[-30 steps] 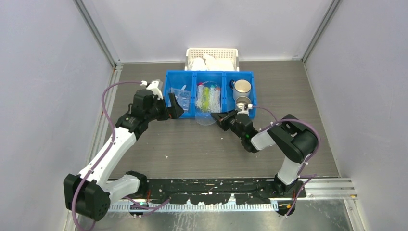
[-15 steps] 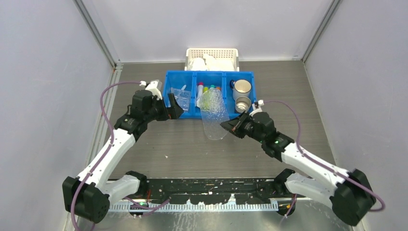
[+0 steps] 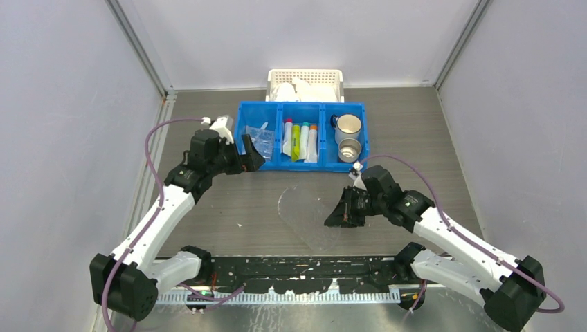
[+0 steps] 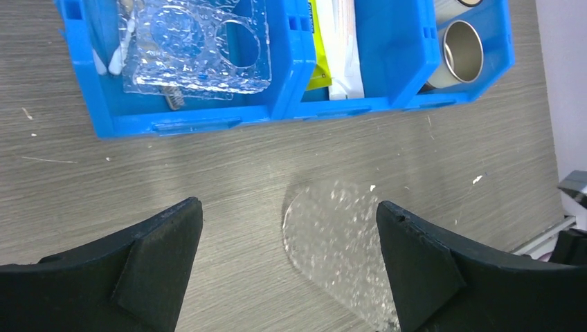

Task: Prepare toiletry sets of a toothbrush and toothpaste on the tray

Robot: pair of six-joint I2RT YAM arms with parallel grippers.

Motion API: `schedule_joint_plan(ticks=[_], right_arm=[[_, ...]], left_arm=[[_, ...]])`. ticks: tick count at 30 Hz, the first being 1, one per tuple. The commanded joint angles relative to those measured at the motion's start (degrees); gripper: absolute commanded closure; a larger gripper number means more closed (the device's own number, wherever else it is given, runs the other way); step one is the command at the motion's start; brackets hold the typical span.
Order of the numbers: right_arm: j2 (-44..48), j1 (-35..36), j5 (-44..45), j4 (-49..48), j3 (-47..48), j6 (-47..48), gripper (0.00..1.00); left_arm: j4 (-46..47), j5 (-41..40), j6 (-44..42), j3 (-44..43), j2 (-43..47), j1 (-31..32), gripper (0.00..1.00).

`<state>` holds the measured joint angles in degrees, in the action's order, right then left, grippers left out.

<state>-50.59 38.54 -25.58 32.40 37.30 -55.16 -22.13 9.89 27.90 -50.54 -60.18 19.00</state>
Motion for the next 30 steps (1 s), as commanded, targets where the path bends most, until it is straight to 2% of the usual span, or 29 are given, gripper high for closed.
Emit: schedule_joint_plan(ticks=[1,6,10,13,20,24,30], right_arm=[[2.3,0.3,-13.4,-8.6,-2.8,-0.7,0.99],[0.4,0.6,-18.1,-23.5,-8.2,-6.9,0.99],[-5.0,0.6,-19.3,-34.4,-12.2,-8.6,0.99],[-12.7,0.6,-18.3,-35.5,-12.8,-4.9,0.99],[-31.6,0.6,-17.8,-39.8,-12.5,0.2,0.99],[-38.1,0.5,-16.3,-39.5,-11.9,2.9,0.93],[-44.6,0.5,-11.4,-38.6,-11.2,5.5,0.92]], left_arm=[[-0.2,3.3,0.6,-0.5,0.5,0.4,0.05],[2.3,7.1,3.9,3.9,1.7,0.6,0.16],[5.8,9.9,7.0,9.9,2.9,0.6,0.38],[7.0,10.8,9.1,13.5,3.1,0.7,0.51],[7.5,11.2,9.7,17.7,3.9,1.0,0.52],[7.8,11.5,9.0,19.1,3.0,1.1,0.52],[10.0,11.8,9.1,22.0,2.3,1.1,0.52]])
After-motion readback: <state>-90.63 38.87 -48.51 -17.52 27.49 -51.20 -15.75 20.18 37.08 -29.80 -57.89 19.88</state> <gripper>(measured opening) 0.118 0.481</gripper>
